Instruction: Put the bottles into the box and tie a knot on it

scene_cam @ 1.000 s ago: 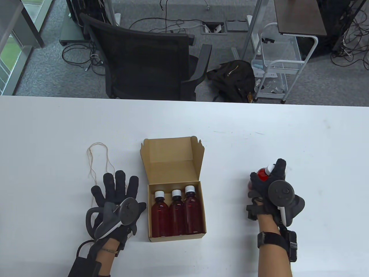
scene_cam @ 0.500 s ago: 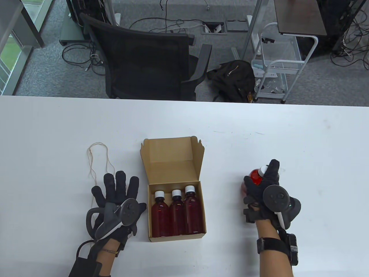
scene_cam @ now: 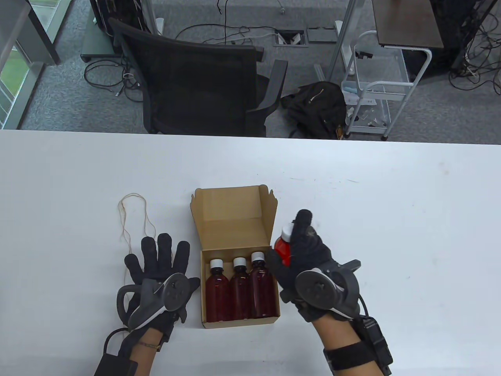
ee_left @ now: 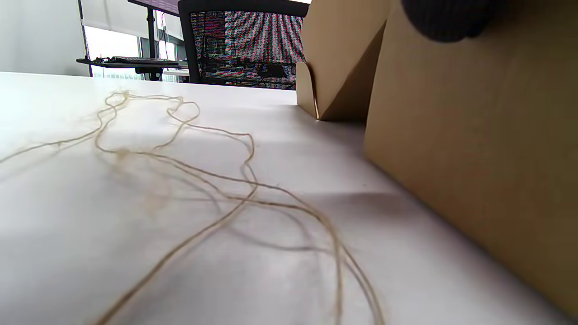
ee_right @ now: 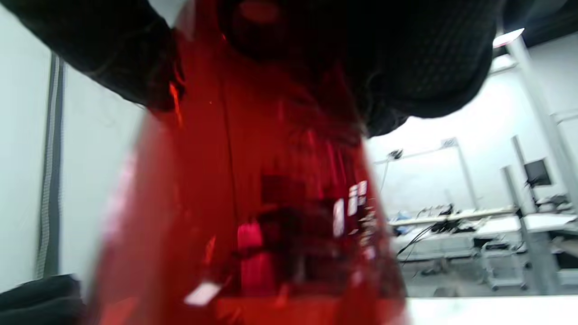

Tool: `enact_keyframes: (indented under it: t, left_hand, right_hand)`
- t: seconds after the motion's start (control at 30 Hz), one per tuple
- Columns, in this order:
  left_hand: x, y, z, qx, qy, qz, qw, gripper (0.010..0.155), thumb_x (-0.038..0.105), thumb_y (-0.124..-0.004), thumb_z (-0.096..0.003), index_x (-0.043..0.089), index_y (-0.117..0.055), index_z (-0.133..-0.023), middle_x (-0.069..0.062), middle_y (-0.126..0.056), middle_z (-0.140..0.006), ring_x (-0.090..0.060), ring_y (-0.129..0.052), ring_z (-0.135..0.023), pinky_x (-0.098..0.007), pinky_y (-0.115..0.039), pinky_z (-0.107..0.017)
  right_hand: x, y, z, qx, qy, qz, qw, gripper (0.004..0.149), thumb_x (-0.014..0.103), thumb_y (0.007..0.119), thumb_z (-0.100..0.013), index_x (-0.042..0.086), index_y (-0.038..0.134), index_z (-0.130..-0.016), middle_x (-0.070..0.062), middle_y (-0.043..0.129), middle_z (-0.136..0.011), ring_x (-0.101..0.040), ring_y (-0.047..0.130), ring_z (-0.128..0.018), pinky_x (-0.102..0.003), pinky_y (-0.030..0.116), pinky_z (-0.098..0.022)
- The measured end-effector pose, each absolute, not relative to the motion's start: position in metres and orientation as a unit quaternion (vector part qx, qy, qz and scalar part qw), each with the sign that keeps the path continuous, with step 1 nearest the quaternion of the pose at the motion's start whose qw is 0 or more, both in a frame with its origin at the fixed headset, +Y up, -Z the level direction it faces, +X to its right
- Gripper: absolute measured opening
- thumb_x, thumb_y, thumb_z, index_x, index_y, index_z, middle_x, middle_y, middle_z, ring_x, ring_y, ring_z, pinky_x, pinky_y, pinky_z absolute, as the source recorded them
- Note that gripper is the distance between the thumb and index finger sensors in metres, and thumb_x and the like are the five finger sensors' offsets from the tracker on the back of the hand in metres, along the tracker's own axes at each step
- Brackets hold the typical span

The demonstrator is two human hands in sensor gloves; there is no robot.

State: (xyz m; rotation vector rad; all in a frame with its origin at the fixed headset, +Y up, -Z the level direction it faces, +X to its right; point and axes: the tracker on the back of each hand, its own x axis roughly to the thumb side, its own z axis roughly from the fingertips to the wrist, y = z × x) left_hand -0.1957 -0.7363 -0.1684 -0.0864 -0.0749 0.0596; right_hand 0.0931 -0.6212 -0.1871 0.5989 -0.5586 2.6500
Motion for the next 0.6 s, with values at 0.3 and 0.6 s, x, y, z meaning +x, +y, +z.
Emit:
enact_keyframes:
  t: [0.3, 0.6]
  left_hand:
    - [-0.196, -0.735, -0.168, -0.044, -0.039, 0.037, 0.998, 0.094, 0.065, -0.067, -0.0515, 0.03, -0.014, -0.12, -0.021, 0.006, -0.124, -0.06, 0.001, -0.107, -0.081, -0.012, -0.064]
    - [-0.198, -0.736, -0.169, -0.045, -0.039, 0.044, 0.997, 0.094, 0.065, -0.067, -0.0516, 0.029, -0.014, -0.12, -0.021, 0.006, -0.124, -0.06, 0.002, -0.107, -0.081, -0.011, -0.064]
  right_hand:
    - [0.017, -0.643, -0.187, 0.227, -0.074, 0.949, 0.206, 0.095, 0.052, 0.083, -0.048, -0.008, 0.036, -0.104, -0.032, 0.073, -0.089, -0.042, 0.097, -0.046, -0.047, 0.09, -0.028]
    - [-0.013, -0.671, -0.202, 0.168, 0.001, 0.977, 0.13, 0.092, 0.054, 0.082, -0.048, -0.008, 0.043, -0.103, -0.032, 0.076, -0.087, -0.04, 0.099, -0.04, -0.043, 0.091, -0.021]
